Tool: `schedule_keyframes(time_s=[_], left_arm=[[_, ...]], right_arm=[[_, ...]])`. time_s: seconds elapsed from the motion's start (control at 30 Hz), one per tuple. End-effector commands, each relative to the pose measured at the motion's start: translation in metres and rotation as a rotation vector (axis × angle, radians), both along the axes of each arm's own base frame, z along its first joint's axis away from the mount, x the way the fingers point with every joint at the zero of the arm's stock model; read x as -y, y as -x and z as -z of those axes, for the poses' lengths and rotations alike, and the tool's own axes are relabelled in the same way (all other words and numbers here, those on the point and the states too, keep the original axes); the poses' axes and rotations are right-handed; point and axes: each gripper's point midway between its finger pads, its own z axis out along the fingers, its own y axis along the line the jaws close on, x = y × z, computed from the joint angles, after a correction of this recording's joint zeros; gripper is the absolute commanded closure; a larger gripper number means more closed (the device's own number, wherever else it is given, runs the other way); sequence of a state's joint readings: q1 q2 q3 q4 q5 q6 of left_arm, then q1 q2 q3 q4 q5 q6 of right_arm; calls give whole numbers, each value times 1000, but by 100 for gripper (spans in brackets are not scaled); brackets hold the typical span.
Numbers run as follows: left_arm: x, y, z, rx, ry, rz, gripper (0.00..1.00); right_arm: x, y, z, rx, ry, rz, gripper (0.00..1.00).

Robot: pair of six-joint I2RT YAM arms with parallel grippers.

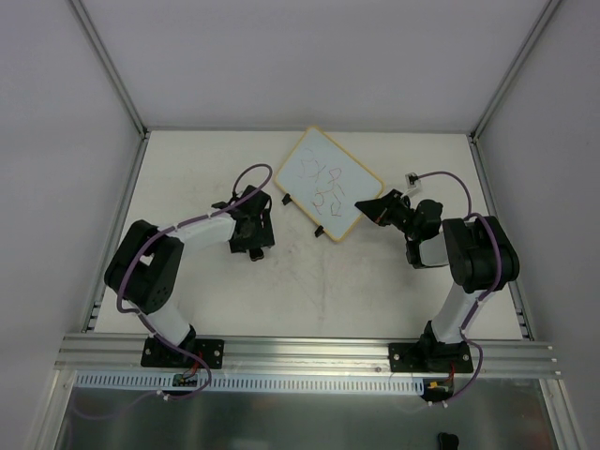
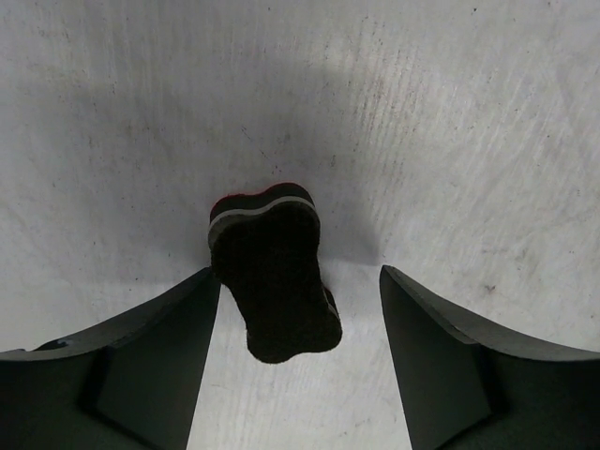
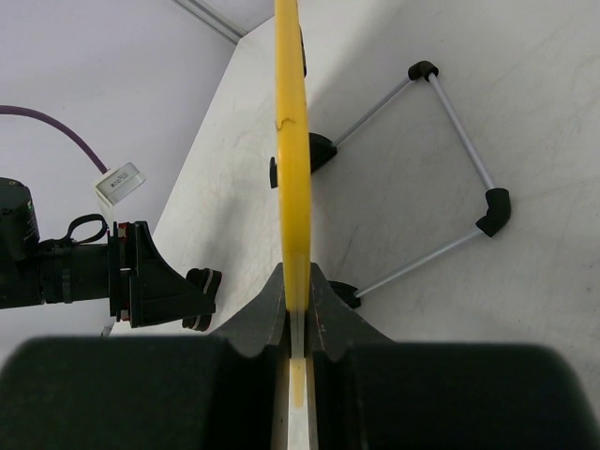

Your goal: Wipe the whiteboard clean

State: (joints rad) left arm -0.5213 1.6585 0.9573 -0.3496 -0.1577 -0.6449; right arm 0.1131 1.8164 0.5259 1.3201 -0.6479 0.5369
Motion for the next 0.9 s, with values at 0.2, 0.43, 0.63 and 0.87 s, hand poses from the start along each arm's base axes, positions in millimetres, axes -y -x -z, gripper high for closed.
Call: schedule_keyframes(time_s=[0.2, 0.43, 0.63, 0.87], left_arm=[[-14, 3, 10, -52, 7, -65, 47], [-22, 4, 11, -64, 18, -69, 62], [-23, 6, 13, -78, 24, -51, 76], [1, -31, -24, 18, 104, 66, 100]], right_arm=[[2, -9, -46, 248, -2, 23, 100], [2, -9, -45, 244, -3, 24, 100], [3, -9, -45, 242, -5, 26, 100], [1, -9, -45, 241, -6, 18, 100]])
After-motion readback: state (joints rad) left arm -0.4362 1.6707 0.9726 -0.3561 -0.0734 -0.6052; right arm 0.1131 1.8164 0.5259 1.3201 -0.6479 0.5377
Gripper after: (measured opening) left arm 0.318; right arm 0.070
